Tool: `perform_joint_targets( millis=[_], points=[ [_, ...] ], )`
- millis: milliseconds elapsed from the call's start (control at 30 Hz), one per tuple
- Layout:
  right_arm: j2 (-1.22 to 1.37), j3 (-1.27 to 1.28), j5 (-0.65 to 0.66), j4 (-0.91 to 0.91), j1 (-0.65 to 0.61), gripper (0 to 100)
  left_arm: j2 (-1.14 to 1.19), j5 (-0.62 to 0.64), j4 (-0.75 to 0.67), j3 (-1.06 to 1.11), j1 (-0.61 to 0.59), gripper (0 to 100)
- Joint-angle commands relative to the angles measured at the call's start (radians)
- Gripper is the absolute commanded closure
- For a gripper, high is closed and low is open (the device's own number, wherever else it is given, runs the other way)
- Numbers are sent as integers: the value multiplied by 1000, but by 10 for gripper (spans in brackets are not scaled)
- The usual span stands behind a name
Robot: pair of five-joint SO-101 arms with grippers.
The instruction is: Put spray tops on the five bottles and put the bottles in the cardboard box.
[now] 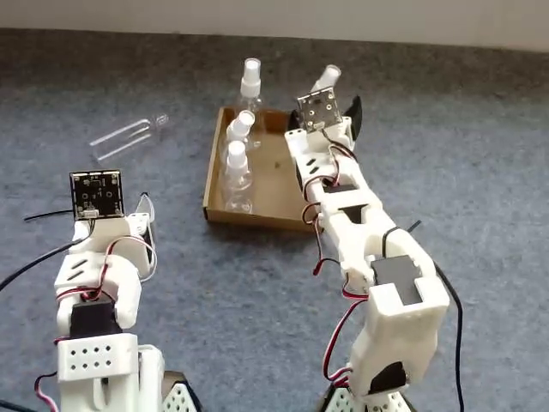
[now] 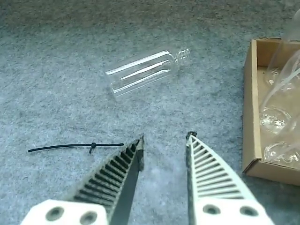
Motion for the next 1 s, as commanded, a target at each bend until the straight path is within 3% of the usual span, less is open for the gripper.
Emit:
perform_joint_targets(
  millis=[0,833,967],
  points=[
    [-61,-10,-11,-2,10,610,15,0,-18,-8,-7,854],
    [-62,-58,-14,-1,12,530,15,0,-18,-8,-5,854],
    [-62,-122,-48,105,12,530,15,0,-20,-8,-5,854]
  ],
)
